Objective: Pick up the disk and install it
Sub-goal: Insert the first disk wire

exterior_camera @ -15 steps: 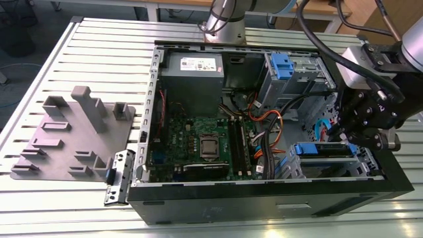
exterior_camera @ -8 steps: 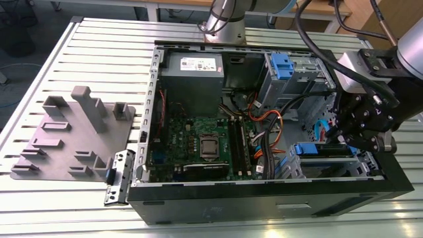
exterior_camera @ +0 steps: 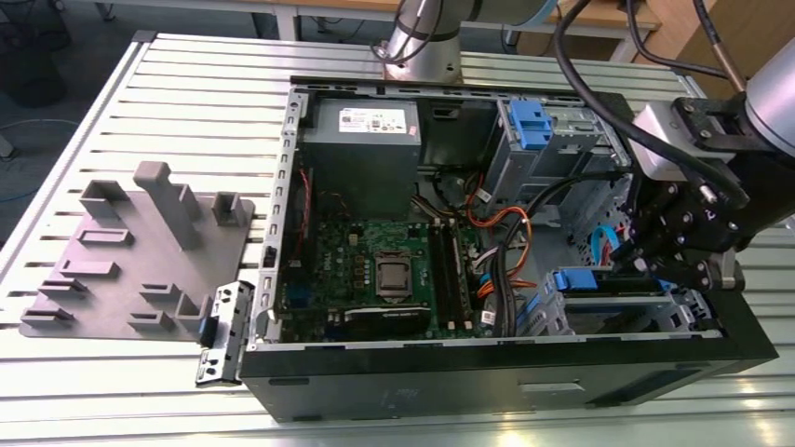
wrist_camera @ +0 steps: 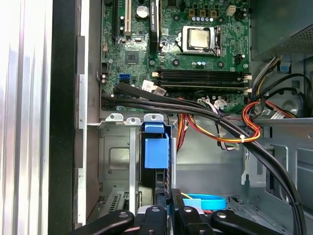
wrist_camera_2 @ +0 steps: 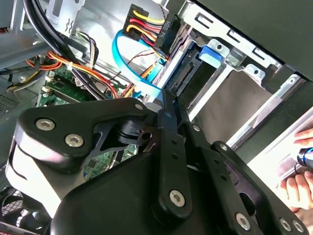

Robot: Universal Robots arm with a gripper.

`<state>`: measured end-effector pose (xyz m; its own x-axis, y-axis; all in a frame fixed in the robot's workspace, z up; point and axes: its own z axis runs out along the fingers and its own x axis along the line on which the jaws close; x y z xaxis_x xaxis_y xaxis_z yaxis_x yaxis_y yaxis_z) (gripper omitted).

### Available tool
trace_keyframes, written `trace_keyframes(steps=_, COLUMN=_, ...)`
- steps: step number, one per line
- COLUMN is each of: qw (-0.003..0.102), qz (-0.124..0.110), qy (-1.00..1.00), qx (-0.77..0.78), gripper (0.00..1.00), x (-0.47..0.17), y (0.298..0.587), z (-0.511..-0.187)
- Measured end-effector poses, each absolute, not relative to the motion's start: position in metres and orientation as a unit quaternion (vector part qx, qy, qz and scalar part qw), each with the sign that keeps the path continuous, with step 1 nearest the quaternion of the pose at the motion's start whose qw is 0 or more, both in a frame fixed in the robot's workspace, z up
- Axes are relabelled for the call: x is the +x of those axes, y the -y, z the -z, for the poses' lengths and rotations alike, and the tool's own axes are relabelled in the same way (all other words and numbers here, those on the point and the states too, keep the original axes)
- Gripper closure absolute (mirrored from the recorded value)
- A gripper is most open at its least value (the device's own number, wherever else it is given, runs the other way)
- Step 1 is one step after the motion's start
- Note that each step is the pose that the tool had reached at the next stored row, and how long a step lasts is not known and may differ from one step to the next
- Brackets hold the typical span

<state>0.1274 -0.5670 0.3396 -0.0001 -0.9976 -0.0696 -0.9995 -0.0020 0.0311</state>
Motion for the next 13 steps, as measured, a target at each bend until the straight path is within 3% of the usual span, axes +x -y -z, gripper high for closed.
trace_keyframes(steps=13, qw=0.012, qz=-0.034, qy=-0.706, qx=-0.707, gripper=0.84, x=0.1274, y=0.5672, z=-0.3359)
